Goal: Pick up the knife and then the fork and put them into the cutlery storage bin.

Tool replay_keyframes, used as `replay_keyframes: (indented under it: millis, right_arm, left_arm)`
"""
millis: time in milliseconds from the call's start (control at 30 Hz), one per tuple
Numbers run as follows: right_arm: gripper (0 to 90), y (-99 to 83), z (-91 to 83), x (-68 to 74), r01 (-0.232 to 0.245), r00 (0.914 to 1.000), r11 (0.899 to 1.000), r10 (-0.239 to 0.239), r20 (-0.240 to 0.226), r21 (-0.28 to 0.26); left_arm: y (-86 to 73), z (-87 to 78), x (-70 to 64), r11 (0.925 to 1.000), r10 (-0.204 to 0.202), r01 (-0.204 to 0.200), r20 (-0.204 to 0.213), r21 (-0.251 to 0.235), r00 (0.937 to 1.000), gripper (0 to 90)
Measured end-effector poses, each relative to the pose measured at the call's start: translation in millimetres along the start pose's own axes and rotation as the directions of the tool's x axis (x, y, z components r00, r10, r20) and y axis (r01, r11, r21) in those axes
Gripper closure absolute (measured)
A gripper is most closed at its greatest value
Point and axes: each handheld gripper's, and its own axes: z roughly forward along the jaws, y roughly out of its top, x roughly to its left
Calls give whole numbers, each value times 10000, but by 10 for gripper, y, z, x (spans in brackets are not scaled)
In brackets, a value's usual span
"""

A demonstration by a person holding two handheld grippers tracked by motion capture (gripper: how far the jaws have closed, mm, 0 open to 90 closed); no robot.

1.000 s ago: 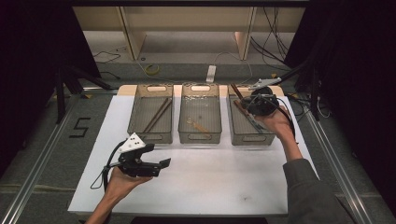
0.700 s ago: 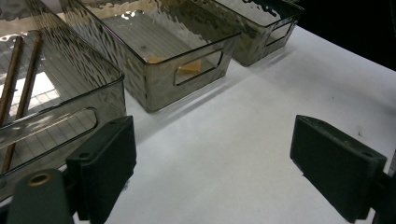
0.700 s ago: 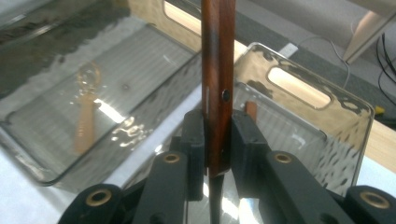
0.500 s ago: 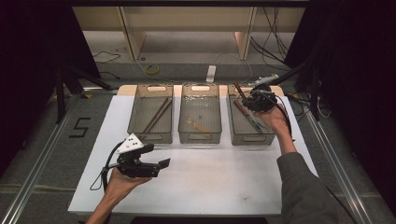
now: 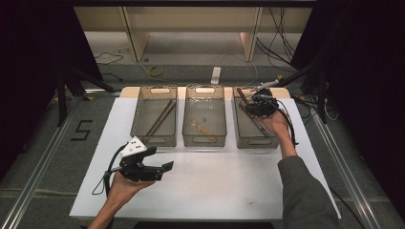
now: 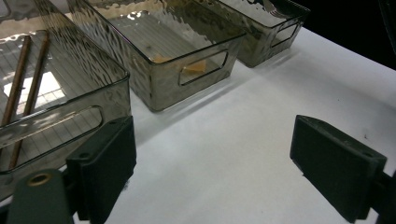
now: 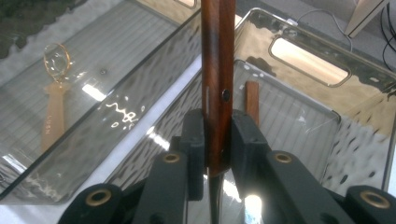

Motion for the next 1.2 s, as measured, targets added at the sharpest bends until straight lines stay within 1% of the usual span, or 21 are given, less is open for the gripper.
replay_keyframes:
  millis: [167,333,367,433,467,500,533,567,700,833,933,1033,1100,1200]
  right_arm:
    - [774,-27,34,2,-92,9999,9998,91,80,155]
    - [772,-56,67,14,-19,9999,9996,16,118,267]
    - [772,-70,82,11,-41,9999,9993,36,134,360]
    - [764,-101,112,-5,-263,9996,9984,259,68,502]
    - [748,-114,124,-12,-385,9993,9972,386,-1,634]
    - [677,-123,133,-17,-460,9989,9964,466,-73,714]
    - [616,-124,135,-18,-531,9986,9958,536,-48,750]
    - [598,-120,127,-19,-527,9986,9957,528,-1,766]
    - [521,-90,31,4,-532,9984,9979,538,-146,382]
    - [482,-78,-95,54,-434,9985,9990,436,-343,78]
    - [453,-103,-184,95,-513,9965,9984,496,-668,-239]
    - [423,-138,-263,166,-452,9952,9980,412,-891,-437]
    - [404,-170,-316,220,-450,9937,9967,378,-1054,-668]
    - [383,-223,-384,318,-491,9905,9945,366,-1326,-920]
  left_arm:
    - [1,-7,10,10000,18,-18,-31,-12,10000,139]
    - [0,-1,5,10000,10,-10,-41,14,10000,139]
    - [0,0,6,10000,8,-8,-41,17,10000,139]
    - [-1,1,6,10000,-12,12,-25,22,10000,139]
    - [-2,2,4,10000,-27,27,-31,27,10000,139]
    - [-2,3,4,10000,-16,16,-46,32,10000,139]
    - [-2,3,4,10000,-22,22,-46,26,10000,139]
    - [-1,2,7,10000,-13,13,-31,21,10000,139]
    - [1,0,8,9999,-118,118,1,-49,9999,139]
    - [-1,5,8,10000,-94,94,25,13,10000,139]
    - [0,4,3,9999,-102,102,59,6,9999,139]
    - [0,7,7,9999,-136,136,121,-6,9998,139]
    - [0,8,10,9999,-164,164,161,6,9997,139]
    - [1,9,18,9996,-293,294,207,-4,9994,135]
